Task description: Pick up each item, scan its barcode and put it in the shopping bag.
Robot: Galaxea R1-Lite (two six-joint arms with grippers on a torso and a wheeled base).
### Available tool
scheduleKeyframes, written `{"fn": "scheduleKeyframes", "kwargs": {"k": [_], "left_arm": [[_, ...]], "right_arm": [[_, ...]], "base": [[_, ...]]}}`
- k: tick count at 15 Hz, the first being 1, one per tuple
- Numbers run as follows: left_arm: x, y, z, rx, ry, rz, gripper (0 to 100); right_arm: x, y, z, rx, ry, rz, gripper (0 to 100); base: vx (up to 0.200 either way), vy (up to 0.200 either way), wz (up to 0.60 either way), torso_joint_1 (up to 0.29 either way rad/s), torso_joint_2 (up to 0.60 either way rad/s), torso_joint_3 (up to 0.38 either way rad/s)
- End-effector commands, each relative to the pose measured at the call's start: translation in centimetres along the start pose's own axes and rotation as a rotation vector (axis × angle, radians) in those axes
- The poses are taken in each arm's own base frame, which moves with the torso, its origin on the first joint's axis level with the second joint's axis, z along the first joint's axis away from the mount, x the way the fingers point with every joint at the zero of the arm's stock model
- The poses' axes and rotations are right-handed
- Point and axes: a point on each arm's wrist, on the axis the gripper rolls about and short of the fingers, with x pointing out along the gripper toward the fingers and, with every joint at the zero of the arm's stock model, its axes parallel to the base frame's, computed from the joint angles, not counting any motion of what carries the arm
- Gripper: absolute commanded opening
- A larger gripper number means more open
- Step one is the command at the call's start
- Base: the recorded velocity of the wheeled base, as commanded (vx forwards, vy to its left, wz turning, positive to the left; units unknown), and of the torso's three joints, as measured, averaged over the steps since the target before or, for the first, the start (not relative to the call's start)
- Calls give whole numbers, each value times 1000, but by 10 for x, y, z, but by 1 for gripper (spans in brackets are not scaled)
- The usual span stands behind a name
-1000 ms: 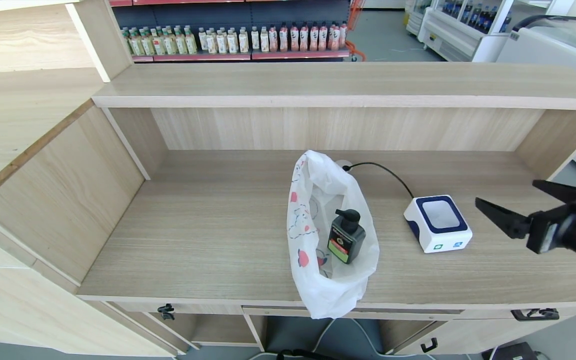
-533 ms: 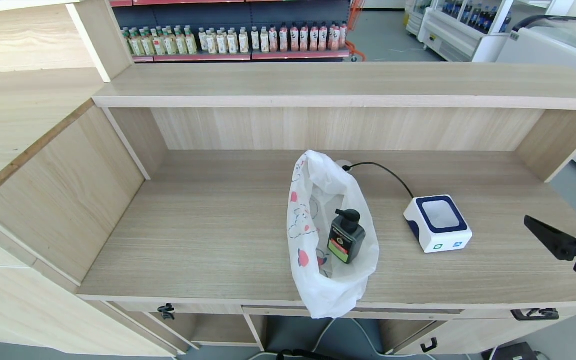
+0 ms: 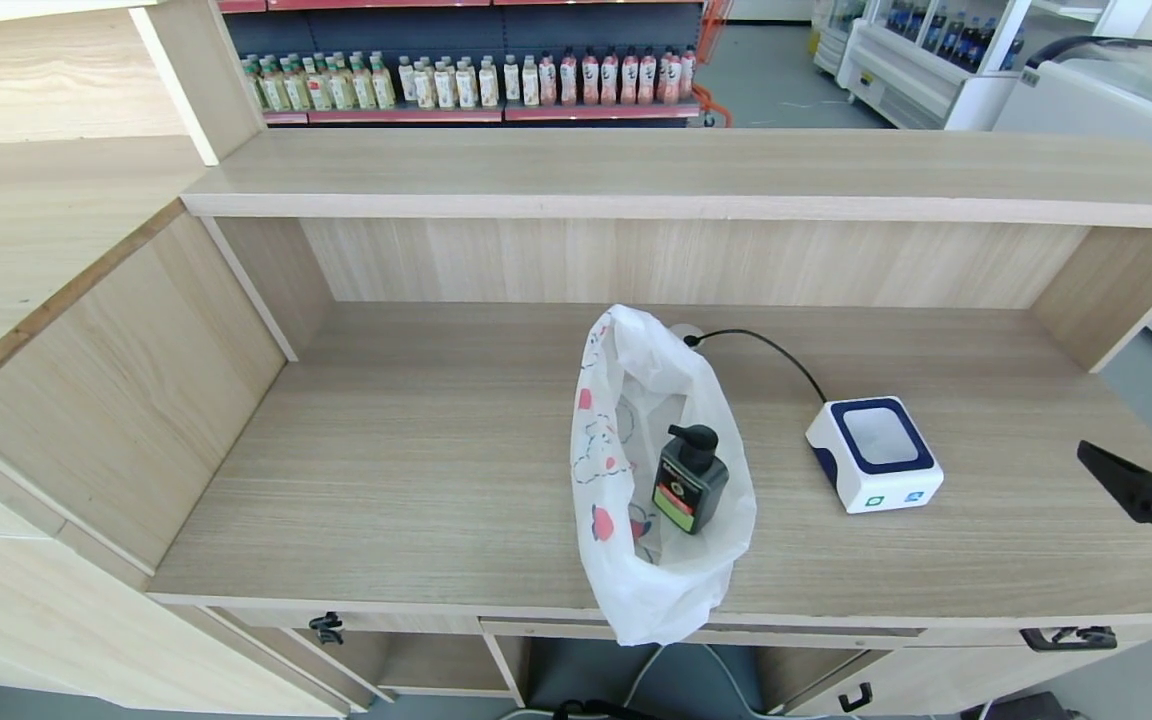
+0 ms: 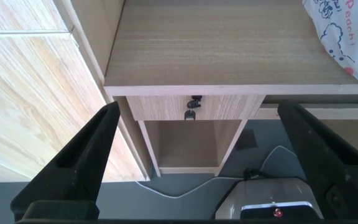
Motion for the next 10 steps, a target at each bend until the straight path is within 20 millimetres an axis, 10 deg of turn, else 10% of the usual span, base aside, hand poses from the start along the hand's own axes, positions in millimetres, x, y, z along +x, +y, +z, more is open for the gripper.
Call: {"fn": "scheduleKeyframes", "kwargs": {"k": [1, 10], "left_arm": [[0, 0, 0, 2, 0, 1, 100], [0, 0, 0, 5, 0, 1, 100]], "right_arm": [[0, -8, -17, 13, 81, -56, 100], [-18, -6, -38, 25, 140, -93, 100]], "base": [[0, -200, 0, 12, 2, 2], [0, -200, 0, 1, 3, 2]]}}
